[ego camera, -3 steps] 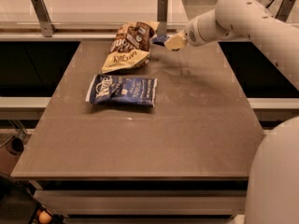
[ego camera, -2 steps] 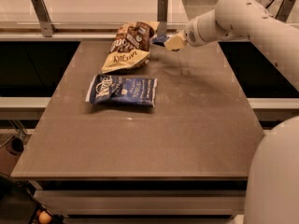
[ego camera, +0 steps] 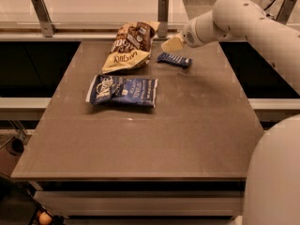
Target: Move rxbar blueberry near brown chip bag
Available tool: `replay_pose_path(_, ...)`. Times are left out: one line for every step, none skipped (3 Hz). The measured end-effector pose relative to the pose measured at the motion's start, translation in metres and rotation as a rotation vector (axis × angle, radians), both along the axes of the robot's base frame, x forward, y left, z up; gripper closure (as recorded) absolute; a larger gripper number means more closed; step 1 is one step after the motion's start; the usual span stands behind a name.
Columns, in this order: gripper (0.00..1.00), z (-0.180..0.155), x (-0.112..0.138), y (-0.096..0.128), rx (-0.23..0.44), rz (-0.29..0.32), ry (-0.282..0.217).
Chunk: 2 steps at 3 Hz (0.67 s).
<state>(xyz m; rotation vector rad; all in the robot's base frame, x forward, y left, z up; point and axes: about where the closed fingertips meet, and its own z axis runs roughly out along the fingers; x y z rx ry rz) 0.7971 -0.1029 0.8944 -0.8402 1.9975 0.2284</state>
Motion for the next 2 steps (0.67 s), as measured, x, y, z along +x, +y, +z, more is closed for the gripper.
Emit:
replay_pose_path(0.00,-0.0011,0.0002,0.0011,0.000,0.002,0.002)
replay_pose_path(0.00,-0.0011,0.0002,0.0012,0.000,0.002,0.002)
